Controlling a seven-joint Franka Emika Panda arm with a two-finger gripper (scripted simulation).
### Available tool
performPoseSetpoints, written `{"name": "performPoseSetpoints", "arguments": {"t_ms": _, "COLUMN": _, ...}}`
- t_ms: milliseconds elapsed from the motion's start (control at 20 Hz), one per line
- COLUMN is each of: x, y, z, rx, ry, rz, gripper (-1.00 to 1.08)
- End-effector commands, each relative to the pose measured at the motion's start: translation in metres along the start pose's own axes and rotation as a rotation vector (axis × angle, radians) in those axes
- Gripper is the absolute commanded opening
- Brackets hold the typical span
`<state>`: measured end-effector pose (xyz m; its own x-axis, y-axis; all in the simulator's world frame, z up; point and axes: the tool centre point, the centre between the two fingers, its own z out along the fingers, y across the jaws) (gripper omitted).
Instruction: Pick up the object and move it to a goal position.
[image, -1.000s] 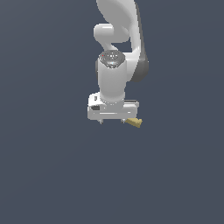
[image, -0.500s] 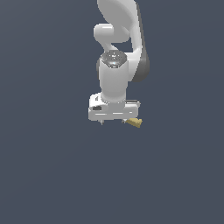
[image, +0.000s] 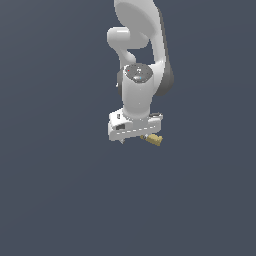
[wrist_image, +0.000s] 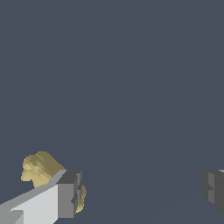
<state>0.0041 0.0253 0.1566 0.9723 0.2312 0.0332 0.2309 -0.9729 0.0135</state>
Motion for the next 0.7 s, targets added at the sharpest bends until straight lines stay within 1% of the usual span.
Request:
{"name": "performPoseSetpoints", "arguments": {"t_ms": 0, "x": -0.005, "y": -0.010, "z": 0.008, "rx": -0.001, "ry": -0.004, "rz": -0.069, "gripper": 1.00}}
{"name": "performPoseSetpoints", "arguments": {"t_ms": 650, "x": -0.044, "y": -0.079, "z": 0.058, "rx": 0.009, "ry": -0.022, "rz": -0.555, "gripper": 1.00}}
